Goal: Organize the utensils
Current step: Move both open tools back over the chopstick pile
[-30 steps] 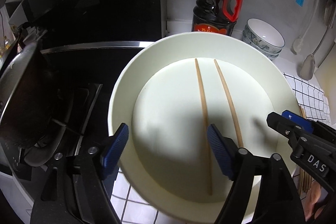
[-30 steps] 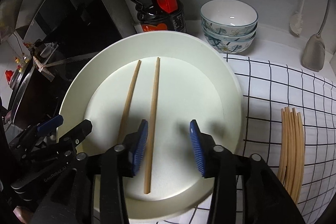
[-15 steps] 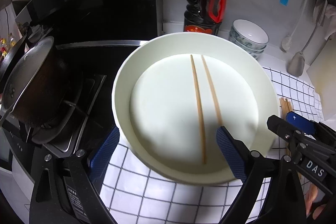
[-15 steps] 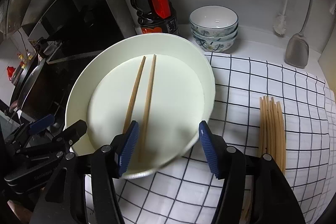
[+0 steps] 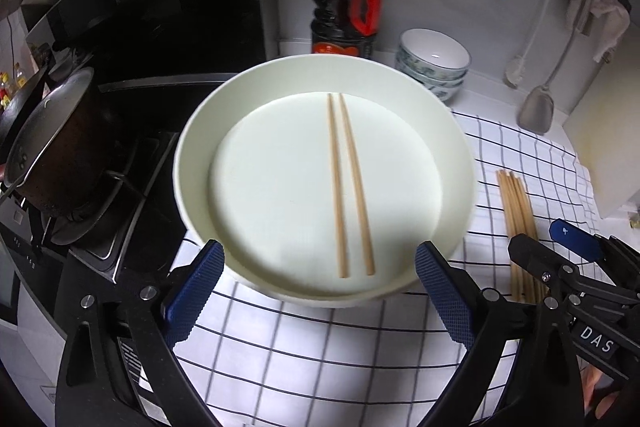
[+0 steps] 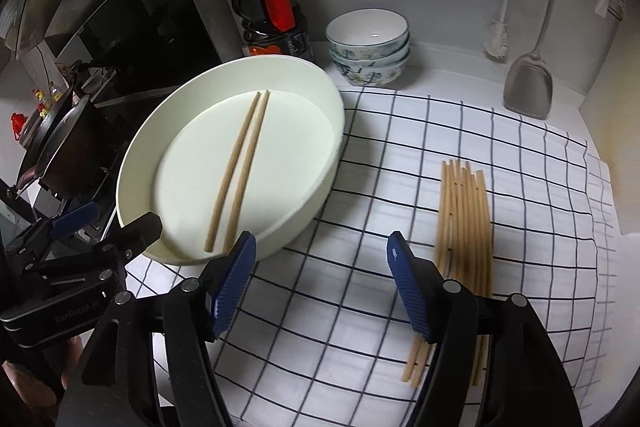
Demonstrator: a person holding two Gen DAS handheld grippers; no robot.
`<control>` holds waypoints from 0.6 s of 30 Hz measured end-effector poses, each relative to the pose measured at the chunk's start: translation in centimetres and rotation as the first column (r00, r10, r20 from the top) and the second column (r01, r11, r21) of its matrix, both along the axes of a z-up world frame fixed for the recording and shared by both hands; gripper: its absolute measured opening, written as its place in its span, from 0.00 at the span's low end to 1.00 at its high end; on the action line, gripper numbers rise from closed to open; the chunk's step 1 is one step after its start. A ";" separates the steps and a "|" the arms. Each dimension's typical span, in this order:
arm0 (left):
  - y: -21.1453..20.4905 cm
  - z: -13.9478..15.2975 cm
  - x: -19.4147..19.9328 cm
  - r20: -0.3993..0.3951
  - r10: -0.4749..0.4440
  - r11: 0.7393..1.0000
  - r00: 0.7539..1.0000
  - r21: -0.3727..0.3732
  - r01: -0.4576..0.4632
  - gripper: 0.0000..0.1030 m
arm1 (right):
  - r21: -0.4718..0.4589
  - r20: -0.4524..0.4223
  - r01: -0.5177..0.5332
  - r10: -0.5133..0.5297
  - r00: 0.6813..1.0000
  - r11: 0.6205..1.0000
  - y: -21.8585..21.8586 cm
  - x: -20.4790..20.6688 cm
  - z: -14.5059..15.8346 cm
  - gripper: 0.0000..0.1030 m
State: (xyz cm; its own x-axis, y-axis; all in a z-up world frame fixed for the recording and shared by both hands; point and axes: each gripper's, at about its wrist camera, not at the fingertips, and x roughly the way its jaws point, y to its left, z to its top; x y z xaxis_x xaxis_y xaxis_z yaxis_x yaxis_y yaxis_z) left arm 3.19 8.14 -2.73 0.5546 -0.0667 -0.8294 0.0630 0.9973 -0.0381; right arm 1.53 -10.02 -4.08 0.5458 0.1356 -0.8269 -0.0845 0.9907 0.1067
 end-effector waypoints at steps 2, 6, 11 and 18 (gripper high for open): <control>-0.9 0.1 -0.3 0.004 -0.012 1.000 1.000 0.003 0.012 0.92 | 0.001 0.001 0.010 -0.010 1.000 1.000 -0.8 -0.4 0.1 0.64; -2.9 -0.1 -0.8 0.002 -0.030 1.000 1.000 0.009 0.030 0.93 | 0.003 0.017 0.040 -0.040 0.999 0.999 -2.8 -1.6 0.4 0.65; -5.4 -0.6 -1.7 -0.011 -0.070 0.997 0.997 0.019 0.070 0.93 | -0.009 0.029 0.096 -0.096 0.995 0.995 -5.8 -3.0 -0.1 0.67; -9.5 -1.1 -2.7 -0.012 -0.154 0.988 0.988 -0.002 0.154 0.93 | -0.024 0.011 0.204 -0.204 0.979 0.979 -11.0 -5.0 -1.6 0.67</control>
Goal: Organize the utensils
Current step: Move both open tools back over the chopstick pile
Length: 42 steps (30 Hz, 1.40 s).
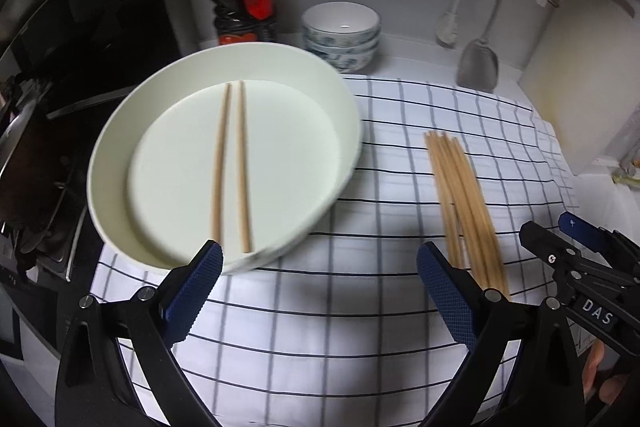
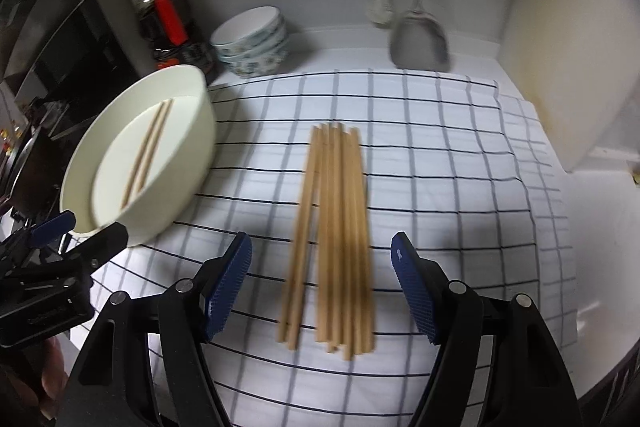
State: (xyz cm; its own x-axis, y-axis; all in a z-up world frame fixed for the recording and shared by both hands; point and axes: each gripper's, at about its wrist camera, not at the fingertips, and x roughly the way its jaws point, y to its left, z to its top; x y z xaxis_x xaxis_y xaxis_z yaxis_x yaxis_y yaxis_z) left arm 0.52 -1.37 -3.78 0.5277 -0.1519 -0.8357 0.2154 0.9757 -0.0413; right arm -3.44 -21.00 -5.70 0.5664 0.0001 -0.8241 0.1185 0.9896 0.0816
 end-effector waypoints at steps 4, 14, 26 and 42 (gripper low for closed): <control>-2.4 -0.3 -0.5 0.011 -0.045 0.999 0.999 -0.011 0.045 0.94 | -0.023 -0.004 0.040 -0.040 0.999 0.999 -2.2 -0.9 -0.9 0.67; -6.8 -4.6 -0.4 -0.022 -0.078 0.997 0.997 0.009 0.078 0.94 | -0.038 -0.056 0.062 -0.064 0.996 0.997 -5.0 -1.4 -5.2 0.67; -8.0 -8.2 0.5 -0.037 -0.040 0.998 0.999 0.052 0.042 0.94 | -0.051 -0.053 0.025 -0.028 0.998 0.998 -5.1 0.8 -8.4 0.67; -8.8 -9.3 0.7 -0.038 -0.023 0.997 0.999 0.067 0.025 0.94 | -0.118 -0.033 -0.014 0.010 0.999 0.993 -5.0 1.1 -9.2 0.67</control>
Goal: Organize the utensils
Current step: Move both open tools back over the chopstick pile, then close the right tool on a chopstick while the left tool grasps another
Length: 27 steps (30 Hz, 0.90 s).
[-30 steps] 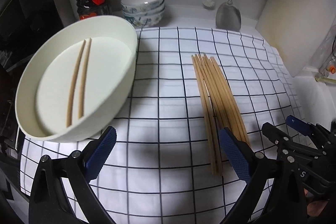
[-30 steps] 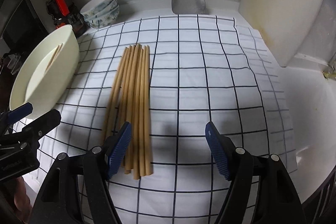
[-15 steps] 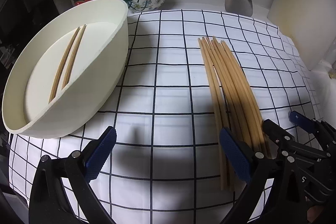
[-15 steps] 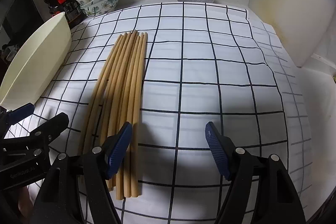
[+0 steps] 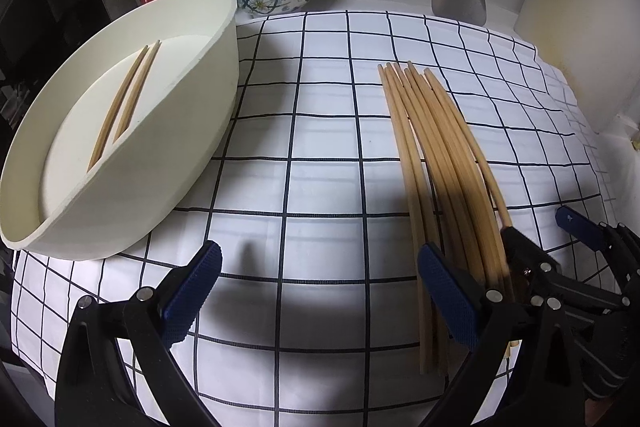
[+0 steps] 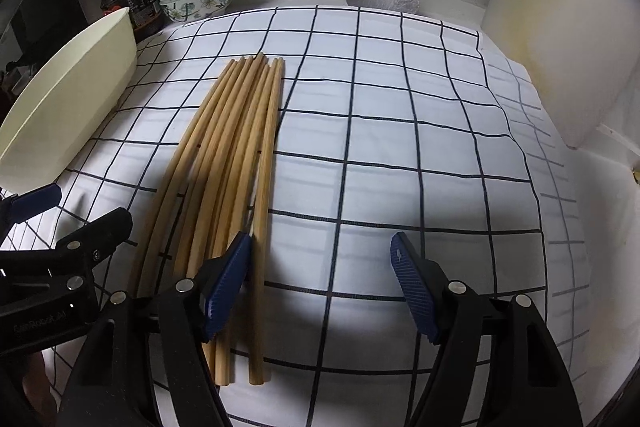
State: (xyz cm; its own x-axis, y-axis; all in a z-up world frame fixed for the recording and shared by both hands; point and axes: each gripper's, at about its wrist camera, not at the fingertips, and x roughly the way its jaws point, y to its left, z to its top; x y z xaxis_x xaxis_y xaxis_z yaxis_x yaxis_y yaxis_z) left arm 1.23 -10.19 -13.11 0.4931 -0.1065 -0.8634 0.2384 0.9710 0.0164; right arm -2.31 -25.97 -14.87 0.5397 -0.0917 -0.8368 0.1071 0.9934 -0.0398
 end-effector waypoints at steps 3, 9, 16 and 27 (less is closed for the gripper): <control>-0.4 -0.2 0.0 0.002 -0.006 1.000 1.000 0.011 0.006 0.94 | 0.004 0.003 0.013 -0.013 1.000 1.000 -0.6 0.0 0.0 0.67; -0.8 -0.5 0.0 -0.004 -0.015 1.000 1.000 0.015 0.015 0.94 | -0.005 0.009 0.032 -0.032 0.999 0.999 -1.7 -0.3 0.0 0.67; -1.1 -0.9 0.0 -0.007 -0.016 1.000 1.000 0.015 0.016 0.94 | -0.005 0.011 0.041 -0.041 0.999 0.999 -2.5 -0.5 0.0 0.67; -1.5 -1.3 1.4 0.001 -0.012 1.000 1.000 -0.001 0.012 0.85 | -0.007 0.032 -0.009 0.010 0.999 1.000 -1.9 0.6 0.0 0.58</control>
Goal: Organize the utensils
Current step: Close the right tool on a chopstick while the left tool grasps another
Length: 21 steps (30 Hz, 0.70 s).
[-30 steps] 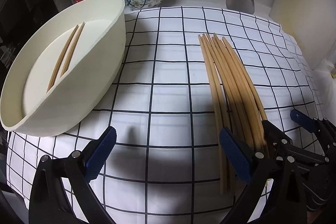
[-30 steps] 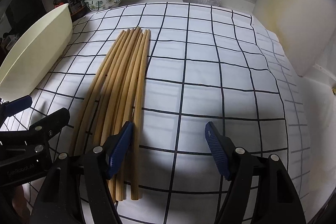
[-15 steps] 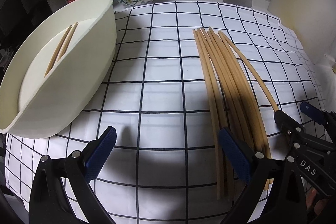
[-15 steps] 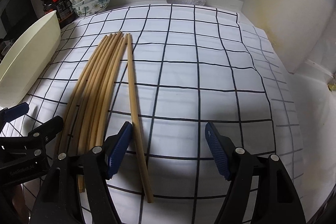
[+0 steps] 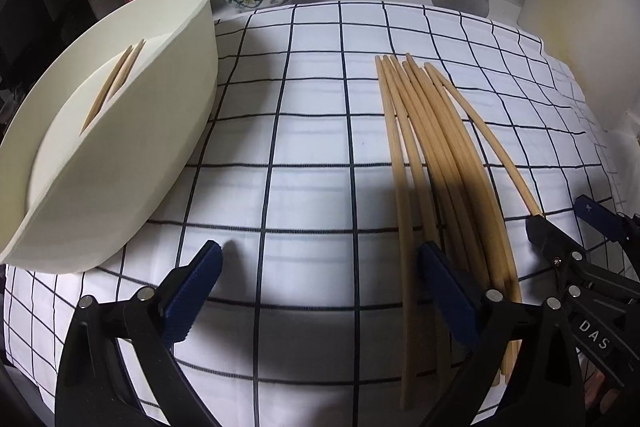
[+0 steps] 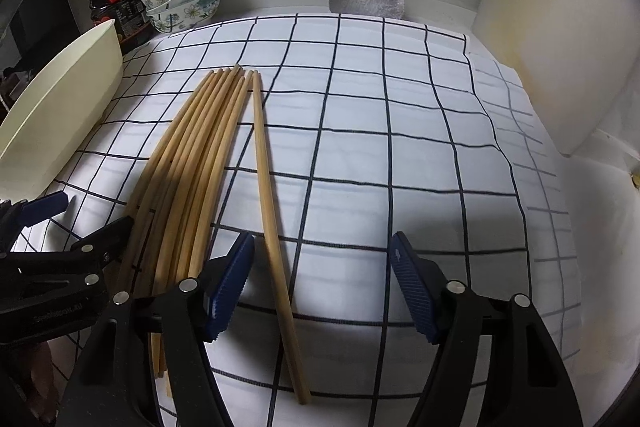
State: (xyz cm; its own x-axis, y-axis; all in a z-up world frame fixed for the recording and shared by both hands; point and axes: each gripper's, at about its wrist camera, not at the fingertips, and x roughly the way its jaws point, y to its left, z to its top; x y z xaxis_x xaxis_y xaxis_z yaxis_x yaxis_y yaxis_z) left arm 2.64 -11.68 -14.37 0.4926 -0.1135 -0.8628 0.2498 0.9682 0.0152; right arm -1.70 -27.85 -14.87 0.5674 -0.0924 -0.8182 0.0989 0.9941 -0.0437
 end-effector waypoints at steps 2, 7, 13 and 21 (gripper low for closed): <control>-0.3 0.3 0.1 0.003 -0.018 1.000 1.000 -0.019 0.018 0.72 | 0.000 0.008 -0.022 0.022 1.000 1.000 0.2 0.2 0.0 0.51; -0.9 0.5 -0.2 0.012 -0.051 0.998 0.999 -0.023 0.052 0.49 | -0.001 0.006 -0.059 0.059 0.998 0.998 0.8 0.5 0.1 0.43; -1.6 0.5 -0.3 0.006 -0.105 0.994 0.994 -0.029 0.105 0.07 | -0.009 -0.002 -0.107 0.107 0.994 0.994 1.9 0.4 0.2 0.11; -0.3 0.7 -0.3 -0.048 -0.091 0.994 0.995 -0.056 0.089 0.07 | 0.096 -0.006 -0.040 0.041 0.999 0.995 0.4 -0.2 0.6 0.06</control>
